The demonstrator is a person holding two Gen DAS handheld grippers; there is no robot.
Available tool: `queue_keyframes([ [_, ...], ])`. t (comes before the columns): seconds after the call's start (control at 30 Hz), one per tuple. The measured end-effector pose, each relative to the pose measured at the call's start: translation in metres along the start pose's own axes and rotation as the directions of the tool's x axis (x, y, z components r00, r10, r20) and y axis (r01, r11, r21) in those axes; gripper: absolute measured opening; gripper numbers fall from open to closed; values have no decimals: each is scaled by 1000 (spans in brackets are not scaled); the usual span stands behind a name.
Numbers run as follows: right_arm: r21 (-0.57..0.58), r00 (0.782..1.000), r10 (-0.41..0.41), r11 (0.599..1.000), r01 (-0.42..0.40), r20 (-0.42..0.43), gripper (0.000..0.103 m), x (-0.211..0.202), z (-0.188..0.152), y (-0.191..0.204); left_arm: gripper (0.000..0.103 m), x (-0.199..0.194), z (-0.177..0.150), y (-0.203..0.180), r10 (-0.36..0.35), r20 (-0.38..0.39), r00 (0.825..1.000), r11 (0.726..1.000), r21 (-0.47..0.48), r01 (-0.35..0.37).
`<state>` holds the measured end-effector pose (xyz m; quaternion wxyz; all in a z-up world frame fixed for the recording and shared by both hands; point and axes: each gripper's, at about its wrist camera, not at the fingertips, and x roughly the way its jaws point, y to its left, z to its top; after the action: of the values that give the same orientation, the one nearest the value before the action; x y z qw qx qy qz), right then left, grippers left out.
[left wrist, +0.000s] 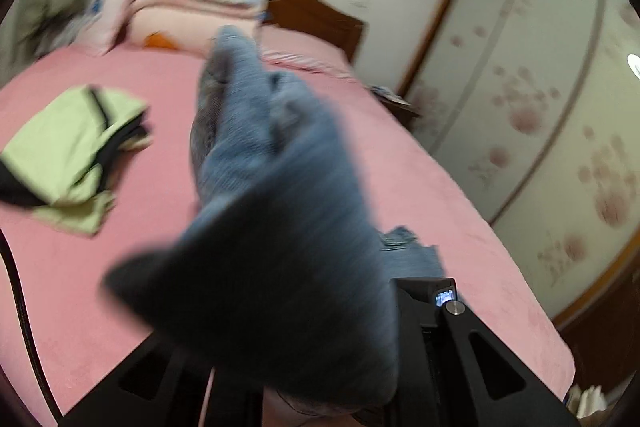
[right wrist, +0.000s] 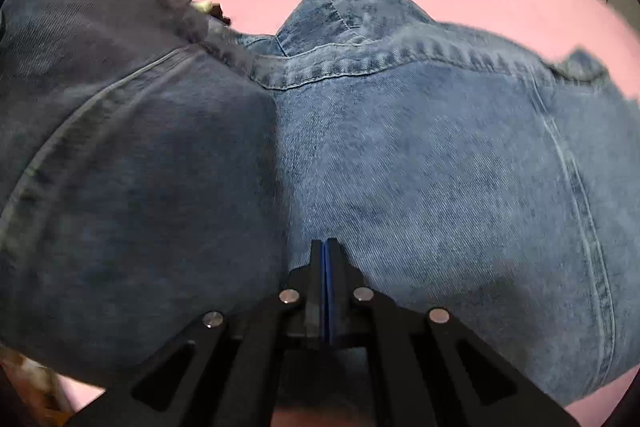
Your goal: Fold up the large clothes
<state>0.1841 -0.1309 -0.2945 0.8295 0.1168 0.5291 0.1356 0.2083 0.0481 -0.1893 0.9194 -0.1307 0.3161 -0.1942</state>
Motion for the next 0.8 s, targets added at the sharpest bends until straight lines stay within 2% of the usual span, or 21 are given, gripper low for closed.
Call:
queue_keyframes([
  [0.07, 57, 999, 13, 998, -16, 45, 1, -29, -4, -21, 11, 13, 1, -31, -37, -3, 999, 998, 42, 37],
  [0.17, 135, 990, -87, 988, 71, 115, 1, -92, -25, -76, 11, 40, -10, -73, -79, -25, 997, 994, 75, 81],
  [0.23, 160, 979, -164, 977, 144, 119, 1, -118, -42, -106, 13, 71, -33, -103, -88, -65, 994, 989, 116, 95],
  [0.3, 175, 964, -251, 957, 233, 89, 1, -139, -62, -139, 15, 105, -62, -127, -54, -137, 989, 978, 192, 80],
  [0.33, 182, 955, -288, 945, 272, 65, 1, -146, -72, -154, 19, 131, -85, -139, -15, -213, 977, 967, 244, 68],
  [0.4, 203, 947, -321, 929, 308, 31, 1, -155, -85, -173, 24, 158, -109, -147, 36, -318, 947, 957, 284, 59],
  [0.43, 212, 945, -327, 925, 315, 21, 1, -160, -89, -181, 27, 163, -117, -150, 58, -325, 944, 949, 311, 48],
  [0.5, 229, 944, -330, 921, 316, 26, 2, -170, -93, -186, 43, 155, -112, -154, 39, -305, 952, 941, 330, 67],
  [0.53, 232, 945, -326, 922, 309, 38, 2, -175, -94, -186, 61, 151, -108, -154, 7, -320, 947, 944, 314, 99],
  [0.57, 233, 946, -322, 924, 302, 51, 2, -179, -92, -185, 72, 146, -101, -151, -36, -347, 937, 950, 278, 140],
  [0.63, 245, 953, -297, 930, 273, 65, 2, -184, -87, -183, 74, 129, -88, -149, -99, -388, 916, 956, 219, 196],
  [0.7, 271, 965, -249, 937, 219, 83, 2, -190, -76, -181, 74, 111, -74, -148, -121, -404, 907, 957, 193, 214],
  [0.8, 300, 979, -162, 947, 118, 126, 8, -201, -59, -178, 79, 71, -46, -132, -115, -343, 932, 972, 156, 177],
])
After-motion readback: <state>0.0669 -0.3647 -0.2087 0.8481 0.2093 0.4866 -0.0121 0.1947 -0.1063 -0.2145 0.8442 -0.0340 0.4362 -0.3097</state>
